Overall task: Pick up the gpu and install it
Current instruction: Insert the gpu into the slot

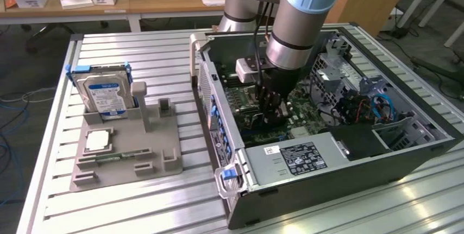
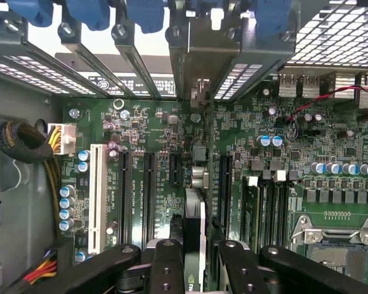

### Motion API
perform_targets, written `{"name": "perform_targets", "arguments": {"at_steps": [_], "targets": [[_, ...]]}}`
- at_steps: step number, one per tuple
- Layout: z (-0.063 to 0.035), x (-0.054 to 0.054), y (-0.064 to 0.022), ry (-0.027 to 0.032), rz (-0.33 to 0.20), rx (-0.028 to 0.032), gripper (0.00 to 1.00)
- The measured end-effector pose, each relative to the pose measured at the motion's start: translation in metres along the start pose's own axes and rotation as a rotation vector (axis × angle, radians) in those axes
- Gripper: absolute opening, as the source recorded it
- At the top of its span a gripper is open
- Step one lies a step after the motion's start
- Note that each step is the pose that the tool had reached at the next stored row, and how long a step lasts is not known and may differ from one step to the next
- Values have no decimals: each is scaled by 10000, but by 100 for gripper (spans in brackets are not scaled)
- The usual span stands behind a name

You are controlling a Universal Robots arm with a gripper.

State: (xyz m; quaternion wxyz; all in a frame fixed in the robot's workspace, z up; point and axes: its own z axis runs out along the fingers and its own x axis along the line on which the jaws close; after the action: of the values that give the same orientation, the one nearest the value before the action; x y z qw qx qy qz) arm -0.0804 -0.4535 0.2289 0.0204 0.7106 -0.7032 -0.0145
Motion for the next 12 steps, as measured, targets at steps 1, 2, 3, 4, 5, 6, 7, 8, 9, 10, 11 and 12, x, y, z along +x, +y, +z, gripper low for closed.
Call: {"name": "perform_targets", "arguments": {"at_steps": [1, 2, 3, 4, 5, 6, 7, 8, 9, 10, 11, 12], "targets": [[1, -1, 0, -2, 1, 1, 27], [1, -1, 0, -2, 1, 1, 27], [1, -1, 0, -3, 1, 2, 27], [1, -1, 0, -3, 1, 2, 27], [1, -1, 0, -3, 1, 2, 27], [1, -1, 0, -3, 2, 2, 27], [1, -1, 0, -3, 1, 1, 27], [1, -1, 0, -3, 1, 1, 27], [1, -1, 0, -3, 1, 2, 27], [1, -1, 0, -3, 1, 2, 27], [1, -1, 0, -3, 2, 2, 27], [1, -1, 0, -3, 1, 2, 27]]}}
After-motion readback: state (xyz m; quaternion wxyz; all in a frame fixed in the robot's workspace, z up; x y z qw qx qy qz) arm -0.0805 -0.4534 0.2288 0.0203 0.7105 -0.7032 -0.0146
